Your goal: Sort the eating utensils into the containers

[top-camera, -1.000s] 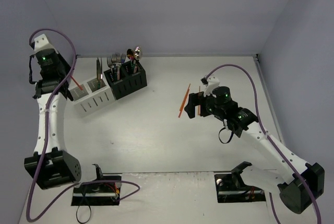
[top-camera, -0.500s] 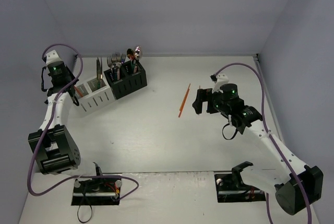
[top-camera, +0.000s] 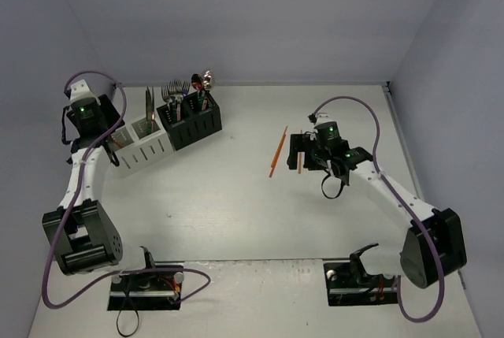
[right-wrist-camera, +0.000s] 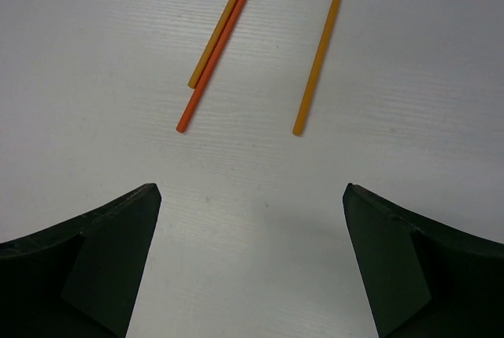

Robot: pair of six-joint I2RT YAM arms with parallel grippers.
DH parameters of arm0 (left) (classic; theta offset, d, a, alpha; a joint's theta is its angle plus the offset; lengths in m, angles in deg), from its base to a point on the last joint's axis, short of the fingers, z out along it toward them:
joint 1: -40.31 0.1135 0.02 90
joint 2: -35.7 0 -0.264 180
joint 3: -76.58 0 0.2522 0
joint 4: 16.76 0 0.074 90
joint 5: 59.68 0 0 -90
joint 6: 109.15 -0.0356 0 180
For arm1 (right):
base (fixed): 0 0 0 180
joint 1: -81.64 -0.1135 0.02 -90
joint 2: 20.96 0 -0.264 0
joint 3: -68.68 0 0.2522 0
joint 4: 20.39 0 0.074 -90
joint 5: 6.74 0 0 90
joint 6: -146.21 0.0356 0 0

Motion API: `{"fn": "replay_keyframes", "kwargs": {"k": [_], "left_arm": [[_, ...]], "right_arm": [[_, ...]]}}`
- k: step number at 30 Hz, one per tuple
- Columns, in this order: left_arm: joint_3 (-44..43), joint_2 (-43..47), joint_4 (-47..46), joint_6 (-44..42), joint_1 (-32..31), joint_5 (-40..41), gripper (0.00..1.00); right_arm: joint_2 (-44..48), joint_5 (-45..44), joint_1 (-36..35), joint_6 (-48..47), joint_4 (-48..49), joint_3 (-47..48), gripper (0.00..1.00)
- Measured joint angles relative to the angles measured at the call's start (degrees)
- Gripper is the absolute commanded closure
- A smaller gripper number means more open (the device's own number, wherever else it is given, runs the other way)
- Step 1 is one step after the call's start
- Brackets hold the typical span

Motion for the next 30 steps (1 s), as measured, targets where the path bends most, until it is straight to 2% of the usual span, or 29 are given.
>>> {"fn": "replay_keyframes", "kwargs": {"k": [6, 8, 11, 17, 23, 28, 30], "left_arm": [[-7.9, 6.3, 14.1, 1.5, -2.0, -0.9, 0.29], [-9.9, 8.8, 18.2, 2.1, -5.1, -1.7, 0.27], [-9.9, 12.9, 23.5, 3.3, -11.5, -4.1, 0.16], [-4.4, 18.8, 29.9, 6.5, -22.7, -10.2, 0.14], [-2.9, 18.5, 32.1, 9.1, -29.7, -11.6, 0.14], [-3.2, 16.4, 32.0, 10.0, -33.5, -12.1, 0.14], [-3.8, 15.2, 31.6, 10.4, -34.5, -12.6, 0.14]], "right_arm": [[-10.2, -3.8, 0.2, 2.6, -0.4, 4.4, 0.13], [-13.5, -5.1, 0.3, 3.6, -0.8, 6.0, 0.17], [-18.8, -7.1, 0.4, 5.2, -1.1, 8.7, 0.24], [-27.0, -9.3, 0.4, 7.3, -1.4, 12.3, 0.4], [-31.9, -11.1, 0.4, 9.0, -1.4, 14.3, 0.63], [-32.6, -12.0, 0.4, 10.3, -1.1, 15.0, 0.92], [-32.7, -12.3, 0.4, 10.9, -1.0, 15.0, 1.0]]}}
